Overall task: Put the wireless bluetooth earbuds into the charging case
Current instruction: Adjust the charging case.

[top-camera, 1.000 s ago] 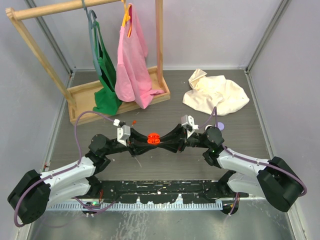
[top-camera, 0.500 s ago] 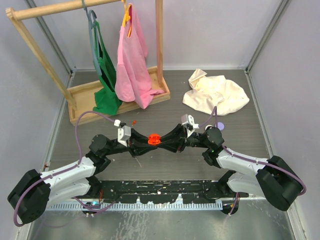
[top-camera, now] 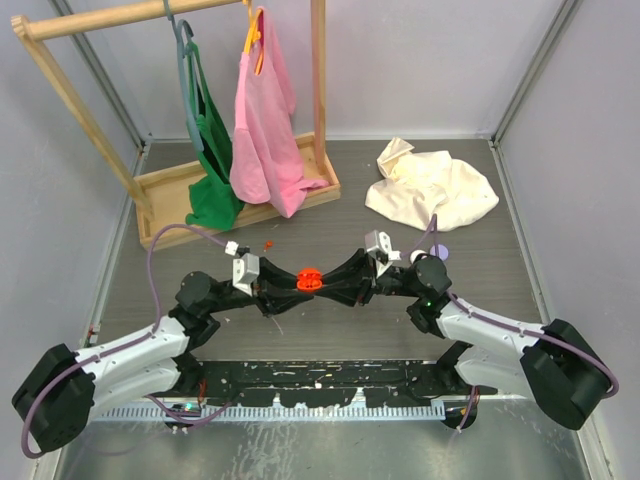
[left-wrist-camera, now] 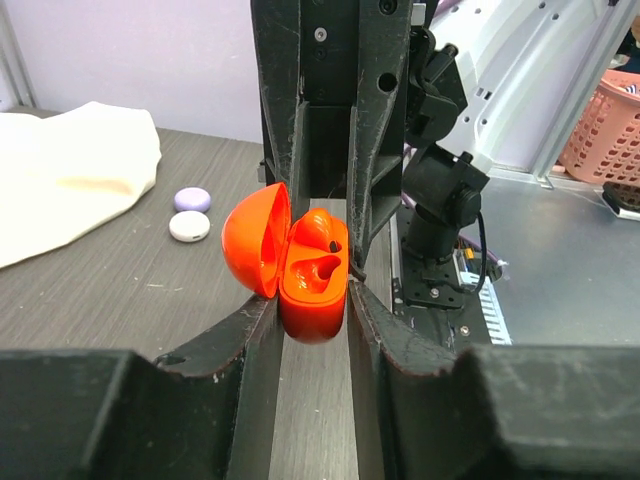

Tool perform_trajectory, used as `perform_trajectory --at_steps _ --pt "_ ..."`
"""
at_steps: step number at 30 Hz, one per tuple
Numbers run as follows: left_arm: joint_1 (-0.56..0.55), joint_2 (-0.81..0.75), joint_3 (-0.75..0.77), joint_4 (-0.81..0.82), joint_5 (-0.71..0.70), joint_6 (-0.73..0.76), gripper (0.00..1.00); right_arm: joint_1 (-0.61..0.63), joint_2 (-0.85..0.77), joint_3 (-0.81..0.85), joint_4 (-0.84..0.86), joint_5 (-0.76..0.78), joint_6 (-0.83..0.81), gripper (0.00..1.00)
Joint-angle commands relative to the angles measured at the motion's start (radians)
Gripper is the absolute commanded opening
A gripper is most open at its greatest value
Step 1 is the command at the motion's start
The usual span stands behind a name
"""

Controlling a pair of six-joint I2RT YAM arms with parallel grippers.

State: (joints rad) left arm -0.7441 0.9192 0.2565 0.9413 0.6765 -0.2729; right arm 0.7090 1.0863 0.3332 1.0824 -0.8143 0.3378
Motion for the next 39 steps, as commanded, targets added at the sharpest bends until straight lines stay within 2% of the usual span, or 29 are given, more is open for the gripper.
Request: perform_trajectory --at_steps 1,8,14,18,21,23,26,29,35,39 --pt "0.001 -0.051 -0.003 0.040 -0.020 0.015 0.33 -0.016 -0.041 0.032 -0.024 0.013 -0.032 0.01" --pt "0.002 -0.073 -0.010 0.018 -0.023 0.016 0.34 -0.019 -0.041 0.035 -0.035 0.007 -0.033 0.01" --pt "0.000 -0.078 -0.015 0.011 -0.030 0.019 0.30 -0.022 -0.048 0.031 -0.040 0.010 -0.035 0.01" --pt "0.000 -0.084 -0.020 0.004 -0.041 0.020 0.23 -0.025 -0.053 0.030 -0.053 0.010 -0.041 0.01" --pt "0.001 -0.088 -0.017 -0.007 -0.049 0.018 0.08 -0.026 -0.050 0.033 -0.060 0.003 -0.044 0.01" --pt "0.000 -0.082 -0.009 -0.010 -0.044 0.016 0.01 -0.025 -0.043 0.036 -0.059 -0.005 -0.043 0.06" --pt "0.000 -0.066 -0.002 0.012 -0.036 0.000 0.00 -0.025 -0.032 0.034 -0.046 -0.008 -0.037 0.20" --pt "0.000 -0.047 0.002 0.049 -0.033 -0.016 0.00 -0.025 -0.017 0.029 -0.017 -0.008 -0.021 0.29" --pt "0.000 -0.014 0.010 0.105 -0.029 -0.040 0.00 -0.024 0.013 0.027 0.024 -0.018 0.008 0.40" --pt "-0.001 -0.008 0.012 0.111 -0.027 -0.043 0.00 -0.024 0.028 0.029 0.043 -0.026 0.019 0.42"
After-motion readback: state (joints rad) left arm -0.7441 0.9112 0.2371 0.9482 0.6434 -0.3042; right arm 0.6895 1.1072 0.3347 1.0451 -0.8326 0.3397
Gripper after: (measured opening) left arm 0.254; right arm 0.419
